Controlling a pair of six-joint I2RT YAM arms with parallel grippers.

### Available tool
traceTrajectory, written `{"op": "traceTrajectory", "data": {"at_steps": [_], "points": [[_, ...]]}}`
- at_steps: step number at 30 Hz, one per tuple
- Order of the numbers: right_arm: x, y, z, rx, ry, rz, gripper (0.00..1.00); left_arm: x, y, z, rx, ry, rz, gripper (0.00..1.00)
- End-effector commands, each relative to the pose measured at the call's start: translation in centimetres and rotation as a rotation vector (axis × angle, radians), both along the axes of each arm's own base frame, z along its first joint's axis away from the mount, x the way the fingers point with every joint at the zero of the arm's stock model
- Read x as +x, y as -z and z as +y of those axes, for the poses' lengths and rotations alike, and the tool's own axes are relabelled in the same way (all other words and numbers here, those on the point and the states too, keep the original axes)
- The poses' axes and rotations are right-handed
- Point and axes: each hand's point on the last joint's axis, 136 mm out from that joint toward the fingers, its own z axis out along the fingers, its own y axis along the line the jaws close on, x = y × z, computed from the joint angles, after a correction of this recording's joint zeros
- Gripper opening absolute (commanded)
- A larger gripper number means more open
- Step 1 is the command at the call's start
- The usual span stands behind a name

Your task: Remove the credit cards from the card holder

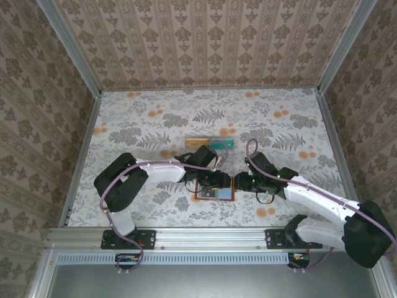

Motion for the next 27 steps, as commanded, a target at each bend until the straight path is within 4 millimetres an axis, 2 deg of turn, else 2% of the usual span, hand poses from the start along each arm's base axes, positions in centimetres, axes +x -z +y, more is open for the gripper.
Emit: {"op": "traceTrajectory", "data": {"at_steps": [1,6,11,16,18,27], "points": [[-0.5,0.4,-0.6,-0.006,0.018,0.020,0.43,0.4,-2.0,0.0,-0.020,-0.006,-0.033,0.47],[0.1,0.0,0.7,0.038,-0.004,0.016,0.41,1.3,-3.9,2.6,-0.002,-0.076,-0.088,0.47],[0.9,-0.9,3.1,0.133,-0.037,0.017,0.35,1.4,-3.2,6.4,0.079,-0.151,-0.108,0.37],[1.1,-1.8,6.4,0.224,-0.106,0.023,0.32,1.2,-1.1,9.9,0.166,-0.219,-0.081,0.06],[1.2,-1.6,7.4,0.245,-0.116,0.040,0.31,1.1,-0.5,10.5,0.181,-0.230,-0.075,0.00],[1.1,1.0,9.6,0.298,-0.107,0.135,0.24,1.3,0.5,9.8,0.168,-0.217,-0.060,0.00]]}}
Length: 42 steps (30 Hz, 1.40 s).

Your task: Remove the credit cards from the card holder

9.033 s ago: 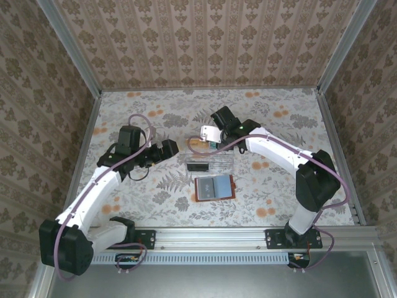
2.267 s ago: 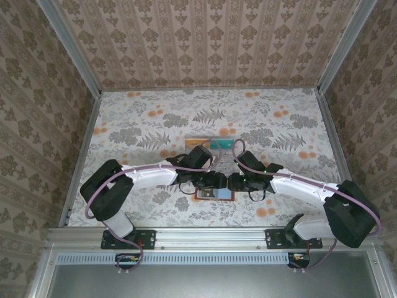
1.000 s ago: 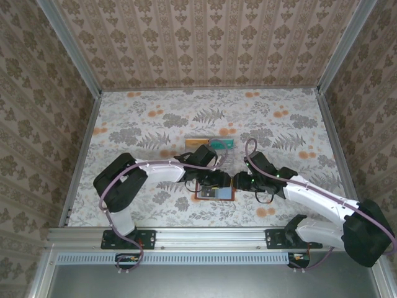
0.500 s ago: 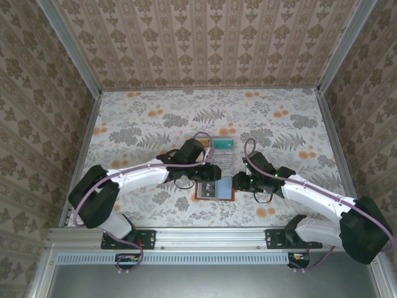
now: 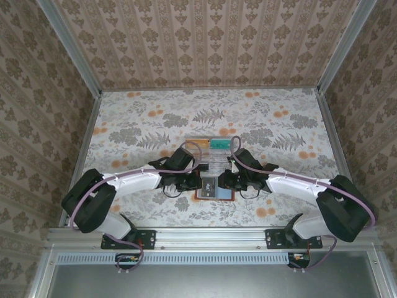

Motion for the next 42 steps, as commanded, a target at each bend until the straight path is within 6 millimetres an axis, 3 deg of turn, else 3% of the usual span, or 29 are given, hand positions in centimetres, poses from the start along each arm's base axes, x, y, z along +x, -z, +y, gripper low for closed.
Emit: {"op": "traceTrajectory", "data": {"at_steps": [1,16,33,38,42], "points": [[0.1,0.0,1.6,0.053,-0.007,0.029,0.24,0.3,0.4,-0.1,0.005,-0.001,0.000,0.00],[-0.3,2.4,1.9,0.033,-0.012,0.093,0.25,-0.8,2.9,0.9,0.049,-0.017,0.056,0.00],[-0.3,3.0,2.3,0.029,-0.021,0.110,0.24,-1.2,3.1,0.6,0.049,-0.012,0.062,0.00],[-0.4,2.9,2.4,0.030,-0.025,0.110,0.16,-1.2,3.1,0.5,0.049,-0.010,0.062,0.00],[-0.6,3.0,2.0,0.014,-0.027,0.111,0.00,-1.3,3.3,0.9,0.069,-0.018,0.067,0.00]]}}
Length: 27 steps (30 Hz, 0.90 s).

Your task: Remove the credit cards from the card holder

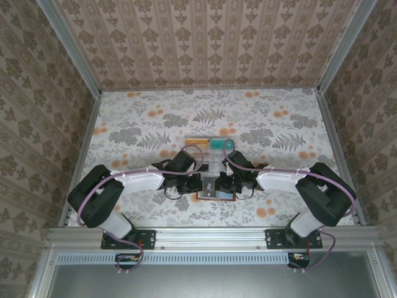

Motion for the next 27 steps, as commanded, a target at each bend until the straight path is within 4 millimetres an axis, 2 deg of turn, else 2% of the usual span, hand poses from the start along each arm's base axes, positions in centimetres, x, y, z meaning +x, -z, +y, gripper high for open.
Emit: {"op": "traceTrajectory", "data": {"at_steps": [1,10,15,16,17,18,20,23,27], "points": [[-0.3,-0.4,0.2,0.001,-0.020,0.004,0.00,-0.8,1.4,1.2,0.067,-0.016,0.039,0.00],[-0.3,-0.2,-2.3,-0.036,0.018,0.004,0.00,-1.2,2.2,2.6,0.121,-0.043,0.062,0.00],[-0.4,-0.2,-2.1,-0.021,0.006,0.005,0.00,-1.0,2.1,2.5,0.115,-0.041,0.057,0.00],[-0.4,-0.2,-1.9,-0.009,0.003,0.006,0.02,-1.0,2.1,2.4,0.113,-0.042,0.058,0.00],[-0.3,0.0,-1.8,-0.004,0.005,0.012,0.11,-1.0,2.1,2.3,0.112,-0.039,0.059,0.00],[-0.3,0.1,-1.7,0.001,0.008,0.015,0.15,-0.9,2.0,2.2,0.109,-0.038,0.059,0.00],[-0.2,0.4,-1.6,0.006,0.013,0.019,0.19,-1.0,2.1,2.1,0.109,-0.034,0.061,0.00],[0.0,0.6,-1.4,0.013,0.021,0.018,0.23,-1.0,2.1,2.1,0.111,-0.032,0.060,0.00],[0.0,1.0,-1.1,0.020,0.022,0.030,0.23,-1.0,2.0,2.0,0.107,-0.032,0.060,0.00]]}}
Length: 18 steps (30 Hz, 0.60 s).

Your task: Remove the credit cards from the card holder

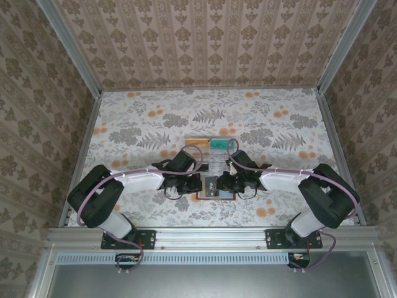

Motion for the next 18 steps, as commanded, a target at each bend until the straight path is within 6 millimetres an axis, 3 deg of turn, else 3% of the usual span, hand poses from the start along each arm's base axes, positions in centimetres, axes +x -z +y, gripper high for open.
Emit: {"op": "traceTrajectory", "data": {"at_steps": [1,7,12,18], "points": [[-0.4,1.0,0.0,0.006,0.009,0.037,0.23,-1.0,1.9,1.8,0.096,-0.018,0.052,0.00],[-0.5,1.2,0.3,0.021,0.008,0.045,0.22,-1.1,1.9,1.8,0.093,-0.018,0.054,0.00],[-0.8,1.6,-0.3,-0.002,0.013,0.054,0.00,-1.1,1.9,1.9,0.097,-0.019,0.053,0.00],[-1.5,2.2,-1.8,-0.046,0.032,0.074,0.00,-1.2,2.1,2.2,0.108,-0.028,0.058,0.00]]}}
